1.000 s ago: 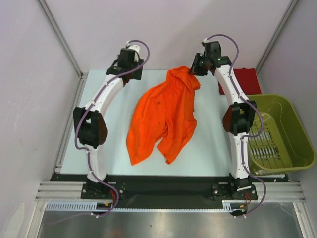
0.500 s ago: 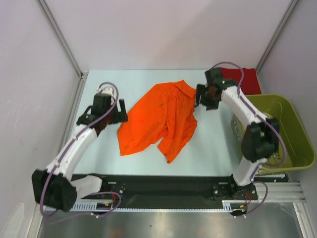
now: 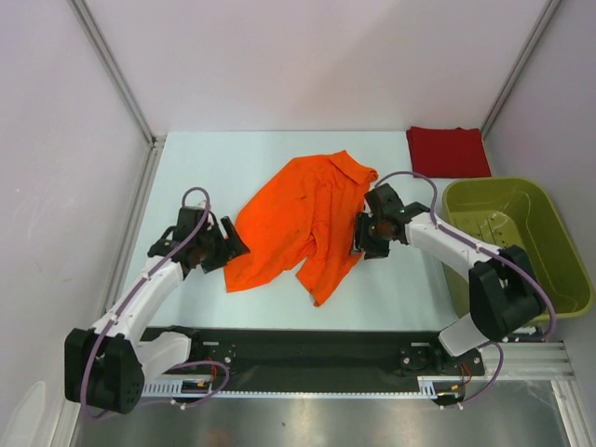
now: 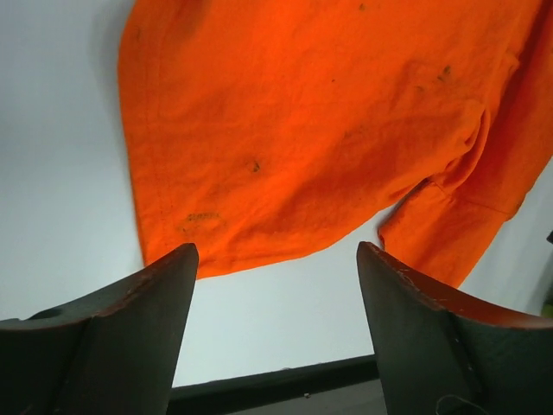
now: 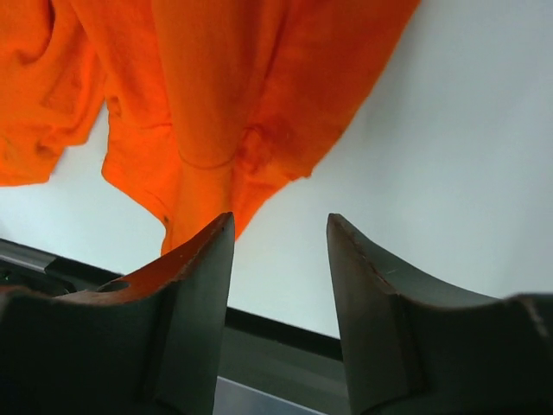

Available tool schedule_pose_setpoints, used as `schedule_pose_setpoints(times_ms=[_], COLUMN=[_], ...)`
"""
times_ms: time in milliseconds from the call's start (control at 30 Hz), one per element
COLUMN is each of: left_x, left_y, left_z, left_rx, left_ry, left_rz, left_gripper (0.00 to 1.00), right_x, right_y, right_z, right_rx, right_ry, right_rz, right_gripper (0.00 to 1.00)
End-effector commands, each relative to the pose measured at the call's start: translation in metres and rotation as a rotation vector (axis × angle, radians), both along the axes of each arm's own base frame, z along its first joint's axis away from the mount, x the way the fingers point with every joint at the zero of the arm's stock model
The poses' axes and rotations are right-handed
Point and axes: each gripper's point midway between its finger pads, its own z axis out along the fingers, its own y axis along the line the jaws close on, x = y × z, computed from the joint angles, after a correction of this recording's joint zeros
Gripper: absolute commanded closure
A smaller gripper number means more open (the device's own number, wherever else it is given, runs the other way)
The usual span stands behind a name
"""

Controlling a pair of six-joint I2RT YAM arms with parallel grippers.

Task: Fold and stack the t-shirts
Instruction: Flatten the tshirt out

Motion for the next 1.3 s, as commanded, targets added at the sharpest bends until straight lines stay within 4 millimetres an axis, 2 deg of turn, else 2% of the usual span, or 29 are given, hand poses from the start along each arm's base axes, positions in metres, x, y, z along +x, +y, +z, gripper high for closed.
schedule_pose_setpoints(times_ms=[0, 67, 100, 167, 200, 300, 433, 467, 533, 567, 600, 667, 700, 767, 800, 833, 867, 900, 967, 1000, 1033, 1067, 1100, 1133, 1233, 1267], left_x=[-0.001, 0.002, 0.001, 0.001, 0.001, 0.012, 0.019, 0.02, 0.021, 0.02, 0.019, 0.017, 0.013, 0.01, 0.007, 0.006, 0.005, 0.003, 0.002, 0.001, 0.001, 0.001, 0.0, 0.0, -0.004, -0.007], left_y=[-0.015, -0.018, -0.018, -0.022, -0.023, -0.018, 0.001, 0.006, 0.008, 0.008, 0.007, 0.002, -0.001, -0.005, -0.007, -0.007, -0.007, -0.006, -0.004, -0.002, -0.001, 0.001, 0.001, 0.001, 0.002, 0.001], left_z=[-0.011, -0.016, -0.019, -0.02, -0.018, -0.003, 0.009, 0.01, 0.016, 0.017, 0.018, 0.017, 0.013, 0.011, 0.008, 0.008, 0.007, 0.005, 0.004, 0.005, 0.003, 0.003, 0.002, 0.001, -0.005, -0.007], left_rx=[-0.141, -0.173, -0.175, -0.18, -0.179, -0.126, -0.014, 0.012, 0.031, 0.033, 0.028, 0.002, -0.019, -0.045, -0.056, -0.057, -0.055, -0.049, -0.036, -0.029, -0.023, -0.022, -0.021, -0.024, -0.026, -0.031], left_ry=[0.051, 0.058, 0.067, 0.083, 0.084, 0.046, 0.022, 0.02, 0.004, -0.005, -0.015, -0.02, -0.01, -0.009, -0.001, -0.002, 0.003, 0.012, 0.023, 0.026, 0.034, 0.042, 0.051, 0.057, 0.078, 0.085], left_rz=[0.061, 0.087, 0.089, 0.06, 0.043, 0.019, 0.046, 0.055, 0.044, 0.035, 0.029, 0.011, 0.0, -0.002, -0.01, -0.011, -0.015, -0.015, -0.013, -0.007, 0.005, 0.02, 0.029, 0.039, 0.056, 0.053], left_gripper=[0.2, 0.2, 0.21, 0.19, 0.18, 0.01, 0.0, 0.0, 0.0, 0.0, 0.0, 0.02, 0.03, 0.06, 0.07, 0.07, 0.07, 0.07, 0.07, 0.06, 0.05, 0.04, 0.04, 0.03, 0.05, 0.05], right_x=[0.022, 0.024, 0.024, 0.023, 0.023, 0.015, 0.025, 0.026, 0.029, 0.03, 0.026, 0.02, 0.011, -0.001, -0.01, -0.015, -0.017, -0.011, -0.002, 0.018, 0.019, 0.028, 0.041, 0.041, 0.044, 0.041], right_y=[0.016, 0.018, 0.019, 0.02, 0.02, 0.02, 0.029, 0.025, 0.009, 0.002, -0.017, -0.034, -0.044, -0.062, -0.069, -0.067, -0.065, -0.056, -0.029, -0.009, 0.017, 0.028, 0.041, 0.049, 0.047, 0.042], right_z=[-0.002, -0.011, -0.022, -0.028, -0.03, -0.041, -0.045, -0.051, -0.05, -0.044, -0.042, -0.031, -0.016, -0.003, 0.012, 0.017, 0.02, 0.027, 0.028, 0.036, 0.023, 0.023, 0.036, 0.03, 0.053, 0.058], right_rx=[0.046, 0.042, 0.031, 0.015, 0.007, -0.017, 0.0, -0.037, -0.117, -0.137, -0.21, -0.263, -0.282, -0.343, -0.342, -0.327, -0.309, -0.272, -0.178, -0.093, -0.003, 0.054, 0.104, 0.124, 0.118, 0.102], right_ry=[-0.036, -0.016, 0.011, 0.036, 0.045, 0.066, 0.044, 0.054, 0.049, 0.032, 0.032, 0.021, 0.008, -0.023, -0.042, -0.047, -0.051, -0.08, -0.093, -0.14, -0.054, -0.025, -0.028, 0.016, -0.054, -0.072], right_rz=[-0.009, -0.016, -0.02, -0.029, -0.032, -0.046, -0.036, -0.04, -0.046, -0.052, -0.064, -0.065, -0.063, -0.048, -0.043, -0.02, -0.011, -0.008, 0.01, 0.007, 0.052, 0.045, 0.055, 0.076, 0.126, 0.14], right_gripper=[0.47, 0.48, 0.5, 0.55, 0.58, 0.59, 0.58, 0.59, 0.83, 1.0, 1.0, 1.0, 1.0, 1.0, 0.99, 0.98, 0.97, 0.96, 0.92, 0.86, 0.8, 0.71, 0.7, 0.68, 0.54, 0.44])
